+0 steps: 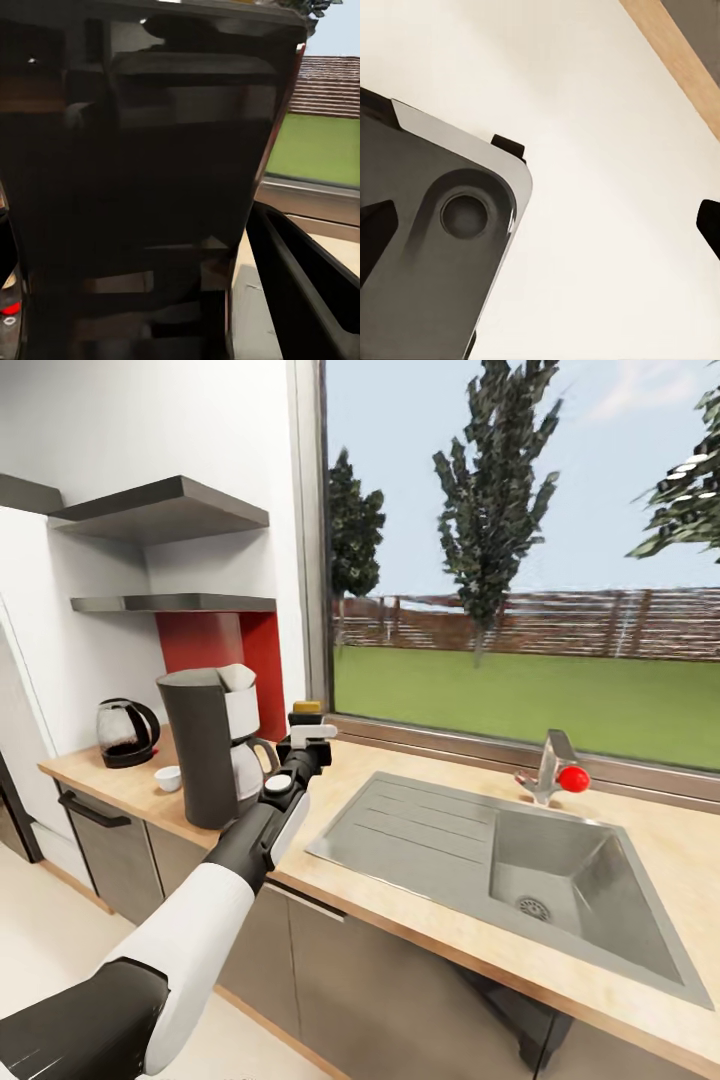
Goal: Set up a coffee station on the kitchen countertop: keep the coffee maker on the countertop, move the bottle of coffee from the kitchen shelf to the counter next to the coffee maker, place a paper coffee filter on top of the coffee maker, put the saucer next to the coffee maker with the coffee cup on the saucer, and place the electric kettle next to the coffee maker.
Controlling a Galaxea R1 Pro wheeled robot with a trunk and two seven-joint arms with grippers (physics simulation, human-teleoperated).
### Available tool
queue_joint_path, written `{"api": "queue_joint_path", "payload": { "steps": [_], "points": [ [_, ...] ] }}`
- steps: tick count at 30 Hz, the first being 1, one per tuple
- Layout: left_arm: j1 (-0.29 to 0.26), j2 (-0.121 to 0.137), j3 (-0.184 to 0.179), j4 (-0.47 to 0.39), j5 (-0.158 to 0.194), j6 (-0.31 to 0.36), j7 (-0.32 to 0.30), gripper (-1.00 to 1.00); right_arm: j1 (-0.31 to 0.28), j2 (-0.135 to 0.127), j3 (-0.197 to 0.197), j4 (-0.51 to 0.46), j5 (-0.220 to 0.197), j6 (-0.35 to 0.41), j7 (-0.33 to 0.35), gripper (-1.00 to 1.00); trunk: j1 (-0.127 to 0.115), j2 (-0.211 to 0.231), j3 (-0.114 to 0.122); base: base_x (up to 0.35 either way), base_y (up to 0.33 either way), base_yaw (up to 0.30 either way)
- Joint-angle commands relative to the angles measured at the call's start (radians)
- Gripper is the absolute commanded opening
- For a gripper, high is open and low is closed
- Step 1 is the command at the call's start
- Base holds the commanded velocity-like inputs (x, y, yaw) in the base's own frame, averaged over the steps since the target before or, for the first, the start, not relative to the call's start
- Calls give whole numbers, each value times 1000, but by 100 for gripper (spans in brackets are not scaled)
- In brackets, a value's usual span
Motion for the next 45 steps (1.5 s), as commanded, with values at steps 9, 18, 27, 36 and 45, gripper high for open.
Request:
{"api": "queue_joint_path", "payload": {
  "steps": [9, 18, 27, 36, 45],
  "points": [
    [-1, 0, 0, 3, 9, 3, 31, -100, 0, 1, -3, 0, 10, -3, 0, 100, 0, -1, -1, 0, 0, 16],
    [-1, 0, 1, 3, 9, 2, 48, -100, 0, 0, -3, 0, 10, -3, 0, 100, 0, -1, -1, 25, 0, 0],
    [-1, 0, 1, 3, 9, 2, 48, -100, 0, 0, -3, 0, 10, -3, 0, 100, 0, -1, -1, 75, 0, 0],
    [-1, 0, 1, 3, 9, 2, 48, -100, 0, 1, -3, 0, 10, -3, 0, 100, 0, -1, -1, 33, 0, 0],
    [-1, 0, 0, 13, 9, 3, 47, -100, 0, 1, -3, 0, 10, -3, 0, 100, 0, -1, -4, 2, 0, 0]
  ]
}}
